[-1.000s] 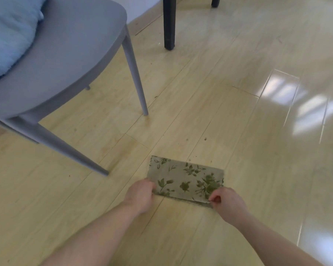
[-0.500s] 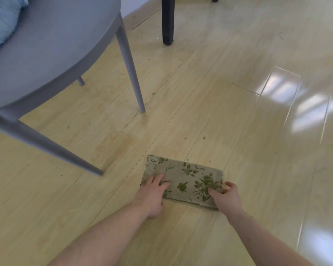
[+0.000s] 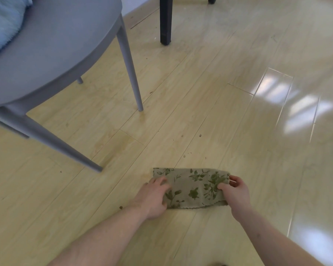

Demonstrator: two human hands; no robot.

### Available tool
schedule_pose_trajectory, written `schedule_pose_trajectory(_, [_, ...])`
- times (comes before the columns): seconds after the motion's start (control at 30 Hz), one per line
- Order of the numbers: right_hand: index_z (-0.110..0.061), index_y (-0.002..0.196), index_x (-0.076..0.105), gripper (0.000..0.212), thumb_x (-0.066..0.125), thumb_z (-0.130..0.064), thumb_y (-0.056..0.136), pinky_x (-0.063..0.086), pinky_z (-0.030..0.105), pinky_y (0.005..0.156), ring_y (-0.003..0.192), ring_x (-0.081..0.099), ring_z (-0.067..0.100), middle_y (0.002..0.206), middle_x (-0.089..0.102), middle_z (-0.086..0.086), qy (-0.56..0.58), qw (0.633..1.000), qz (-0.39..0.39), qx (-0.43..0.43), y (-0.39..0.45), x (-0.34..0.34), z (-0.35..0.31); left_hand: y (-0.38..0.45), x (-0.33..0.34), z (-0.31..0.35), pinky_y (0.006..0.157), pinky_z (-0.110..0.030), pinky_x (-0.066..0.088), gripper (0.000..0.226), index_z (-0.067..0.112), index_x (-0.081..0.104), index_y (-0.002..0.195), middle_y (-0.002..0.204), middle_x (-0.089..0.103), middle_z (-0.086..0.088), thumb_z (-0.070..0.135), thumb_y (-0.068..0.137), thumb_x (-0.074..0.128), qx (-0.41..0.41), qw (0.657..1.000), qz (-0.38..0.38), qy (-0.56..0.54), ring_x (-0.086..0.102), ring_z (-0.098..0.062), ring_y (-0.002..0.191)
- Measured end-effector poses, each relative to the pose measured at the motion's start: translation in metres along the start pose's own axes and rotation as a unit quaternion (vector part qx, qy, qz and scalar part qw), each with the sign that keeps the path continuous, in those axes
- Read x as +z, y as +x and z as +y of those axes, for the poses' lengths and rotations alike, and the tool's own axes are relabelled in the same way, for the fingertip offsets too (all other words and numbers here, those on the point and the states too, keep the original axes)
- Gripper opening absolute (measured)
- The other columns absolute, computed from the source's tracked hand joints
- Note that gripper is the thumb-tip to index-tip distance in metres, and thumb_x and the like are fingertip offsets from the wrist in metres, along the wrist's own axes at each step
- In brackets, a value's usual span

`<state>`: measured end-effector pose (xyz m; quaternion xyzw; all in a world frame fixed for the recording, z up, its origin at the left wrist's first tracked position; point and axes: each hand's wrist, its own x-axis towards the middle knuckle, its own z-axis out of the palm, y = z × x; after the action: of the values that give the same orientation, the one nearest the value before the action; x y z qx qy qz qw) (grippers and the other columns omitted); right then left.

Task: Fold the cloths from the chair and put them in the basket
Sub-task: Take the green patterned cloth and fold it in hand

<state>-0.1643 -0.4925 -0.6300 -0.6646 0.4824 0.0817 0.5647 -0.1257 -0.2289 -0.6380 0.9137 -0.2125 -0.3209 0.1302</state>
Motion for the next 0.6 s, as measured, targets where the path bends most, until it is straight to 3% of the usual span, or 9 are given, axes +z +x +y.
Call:
schedule_pose_trajectory(0.1, [-0.027, 0.129, 0.052, 0.051, 0.069, -0.007, 0.085, 0.057, 0.031, 0.058, 0.093, 0.069, 0.017, 0.124, 0.063, 0.0, 0.007, 0.999, -0.004, -0.052, -0.011, -0.003, -0.009, -0.002, 0.003, 0.002, 0.124, -0.043, 0.027, 0.074, 0.026, 0.036, 0.155, 0.166, 0.02, -0.001, 0.023, 0.089, 0.067, -0.047, 0.999, 0.023, -0.01, 0.026, -0.025, 0.149])
schedule_pose_trajectory(0.27, [-0.036, 0.141, 0.04, 0.068, 0.073, -0.011, 0.087, 0.059, 0.026, 0.054, 0.091, 0.07, 0.013, 0.123, 0.059, -0.005, -0.009, 0.992, -0.061, -0.107, -0.032, 0.012, -0.02, -0.009, 0.01, -0.004, 0.123, -0.042, 0.03, 0.069, 0.028, 0.036, 0.156, 0.168, 0.014, 0.0, 0.026, 0.092, 0.064, -0.064, 0.997, -0.031, -0.02, 0.027, -0.026, 0.149])
schedule_pose_trajectory(0.43, [-0.048, 0.152, 0.022, 0.085, 0.07, -0.014, 0.092, 0.065, 0.034, 0.073, 0.087, 0.071, 0.008, 0.114, 0.06, -0.018, -0.101, 0.976, -0.11, -0.155, -0.047, 0.038, -0.019, -0.013, 0.008, -0.012, 0.124, -0.039, 0.028, 0.076, 0.028, 0.027, 0.159, 0.17, 0.006, 0.001, 0.016, 0.092, 0.058, -0.047, 0.996, -0.074, 0.002, 0.023, -0.026, 0.151])
schedule_pose_trajectory(0.6, [-0.049, 0.155, 0.014, 0.091, 0.071, -0.015, 0.091, 0.062, 0.035, 0.09, 0.108, 0.069, 0.006, 0.137, 0.06, -0.012, -0.145, 0.957, -0.168, -0.185, -0.055, 0.064, -0.011, -0.012, 0.011, -0.021, 0.122, -0.041, 0.032, 0.082, 0.026, 0.023, 0.16, 0.171, 0.002, 0.0, 0.017, 0.089, 0.061, -0.053, 0.997, -0.056, 0.023, 0.024, -0.028, 0.15])
